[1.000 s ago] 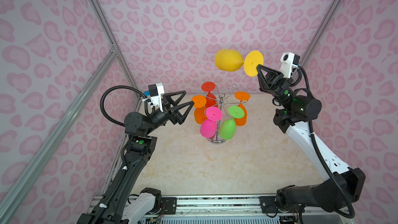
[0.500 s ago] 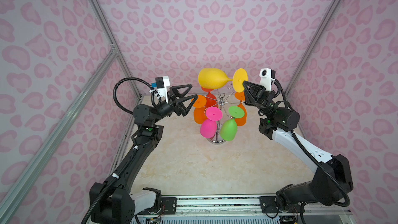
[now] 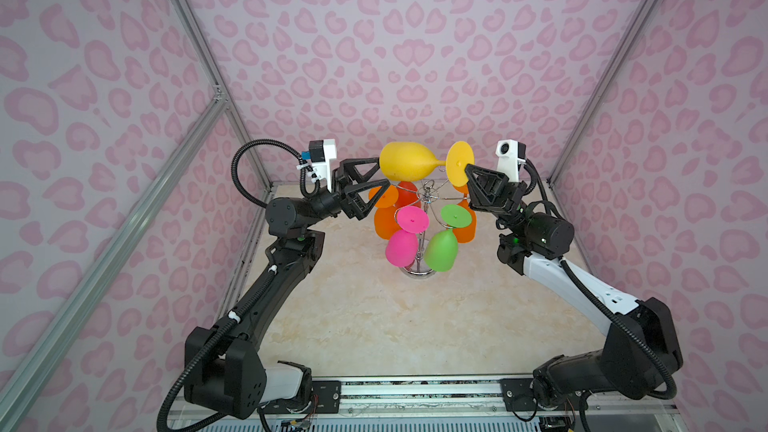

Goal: Take the wine glass off the wine glass rack
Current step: 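Grasp the yellow glass bowl with the left gripper while the right gripper releases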

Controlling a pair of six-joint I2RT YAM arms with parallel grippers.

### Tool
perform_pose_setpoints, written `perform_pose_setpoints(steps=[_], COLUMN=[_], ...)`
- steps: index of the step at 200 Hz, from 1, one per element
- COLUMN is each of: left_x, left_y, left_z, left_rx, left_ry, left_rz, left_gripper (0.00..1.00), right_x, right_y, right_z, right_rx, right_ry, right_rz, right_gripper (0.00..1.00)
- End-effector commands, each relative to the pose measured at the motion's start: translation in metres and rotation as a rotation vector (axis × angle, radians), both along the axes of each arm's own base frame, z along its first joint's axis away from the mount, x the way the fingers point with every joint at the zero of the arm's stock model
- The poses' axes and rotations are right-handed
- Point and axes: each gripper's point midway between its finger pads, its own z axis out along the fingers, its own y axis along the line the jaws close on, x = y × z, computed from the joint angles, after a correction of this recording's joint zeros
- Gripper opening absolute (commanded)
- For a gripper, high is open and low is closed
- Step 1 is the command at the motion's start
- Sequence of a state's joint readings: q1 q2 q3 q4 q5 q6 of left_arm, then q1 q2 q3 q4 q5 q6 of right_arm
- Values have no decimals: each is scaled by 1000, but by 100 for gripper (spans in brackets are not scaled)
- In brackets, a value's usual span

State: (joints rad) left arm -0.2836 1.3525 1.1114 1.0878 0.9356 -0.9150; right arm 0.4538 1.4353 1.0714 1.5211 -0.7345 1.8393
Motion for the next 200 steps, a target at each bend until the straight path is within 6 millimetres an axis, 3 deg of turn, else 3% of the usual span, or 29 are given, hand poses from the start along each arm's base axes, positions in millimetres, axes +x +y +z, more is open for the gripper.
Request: perform_pose_setpoints(steps=[1,34,70,100,135,158,181,200], left_x=[-10,-14,-17,-19,-23,-26,-33,-44], left_y=[-6,-13,-13,-13,-12,-11,-9,-7], left_z=[5,4,7,9,9,12,16,22], left_rx=[0,-2,-12,-16,-20,-23,-29,-30], left_ry=[-47,-43,-48,-47,-54,-59,-74,-95], left_rz=[-46,-76,-79,-87,-84,-86,-92,-107], left_gripper=[93,82,58,46,20,10,2,2], right_x=[-7,-8,-7,-1,6,9,12,19], right_y=[-1,-1,1,4,7,8,7,4], right_z=[2,0,-3,-9,-14,-16,-19,-22], right_rx=[13,9,-2,-11,-16,-22,-28,-34], right_ry=[-38,-33,-26,-3,16,23,28,39], right_rz=[3,3,11,23,25,25,20,9], right_gripper=[0,0,0,0,0,2,12,27])
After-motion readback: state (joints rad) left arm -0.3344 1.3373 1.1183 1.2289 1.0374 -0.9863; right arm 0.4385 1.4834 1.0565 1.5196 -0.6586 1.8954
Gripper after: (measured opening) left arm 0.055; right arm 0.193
